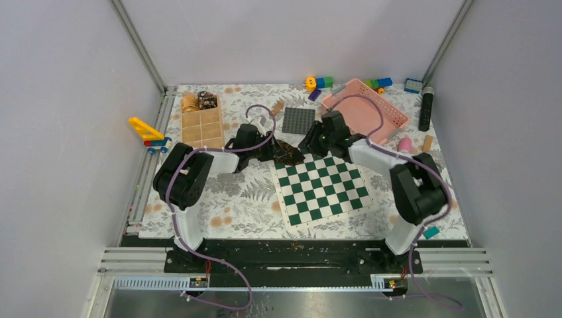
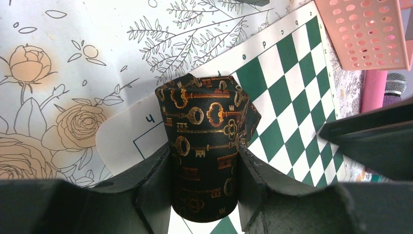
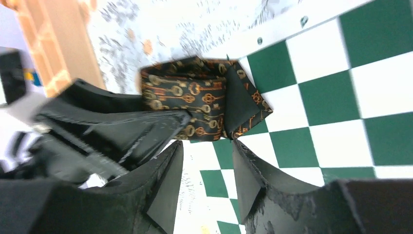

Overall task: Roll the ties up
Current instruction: Pick up the tie at the center of the board.

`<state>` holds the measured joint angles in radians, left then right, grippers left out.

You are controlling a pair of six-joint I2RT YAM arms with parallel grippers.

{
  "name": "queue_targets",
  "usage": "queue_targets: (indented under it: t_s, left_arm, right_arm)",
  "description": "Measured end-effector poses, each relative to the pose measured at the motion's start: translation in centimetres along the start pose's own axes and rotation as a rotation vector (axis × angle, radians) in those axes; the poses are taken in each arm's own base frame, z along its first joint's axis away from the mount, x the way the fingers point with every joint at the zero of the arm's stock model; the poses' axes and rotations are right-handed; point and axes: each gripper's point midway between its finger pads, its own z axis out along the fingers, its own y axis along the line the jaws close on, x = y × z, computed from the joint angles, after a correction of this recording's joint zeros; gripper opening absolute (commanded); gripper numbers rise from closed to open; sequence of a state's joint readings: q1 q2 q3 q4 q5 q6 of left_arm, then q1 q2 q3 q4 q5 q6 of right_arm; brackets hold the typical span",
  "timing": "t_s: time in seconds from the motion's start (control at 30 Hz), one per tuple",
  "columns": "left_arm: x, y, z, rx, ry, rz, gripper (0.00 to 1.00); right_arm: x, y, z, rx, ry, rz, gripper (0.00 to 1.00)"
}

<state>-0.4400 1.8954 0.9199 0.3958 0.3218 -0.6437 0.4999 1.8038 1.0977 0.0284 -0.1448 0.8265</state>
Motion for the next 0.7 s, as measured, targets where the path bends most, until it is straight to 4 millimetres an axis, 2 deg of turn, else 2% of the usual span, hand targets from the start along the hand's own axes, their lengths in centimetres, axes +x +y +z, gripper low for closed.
queue_targets:
  t_s: [0.17, 0.27, 0.37, 0.53, 0.7]
  left_arm:
    - [-0.3, 0.0, -0.1, -0.026, 0.018, 0.002, 0.38]
    - [-0.3, -0.1, -0.5, -0.05, 0.034, 0.009, 0.37]
    - [-0.6, -0.2, -1.1, -0.086, 0.052, 0.02, 0.37]
    - [-1.2, -0.5, -1.9, -0.126, 0.062, 0.047, 0.36]
    - [-1.5, -0.6, -3.2, -0.168, 0.082, 0.068, 0.35]
  right_arm:
    - [-4.8, 1.6, -5.6, -0.037, -0.172, -0.03, 0.5]
    - [-6.1, 1.5, -7.7, -0.032, -0.24, -0.042, 0.5]
    - [-5.8, 0.1, -8.2, 0.007, -0.256, -0.046, 0.5]
    - [-4.1, -2.9, -7.6, 0.087, -0.22, -0.042, 0.51]
    - [-3.6, -4.0, -7.5, 0.119, -0.209, -0.049, 0.49]
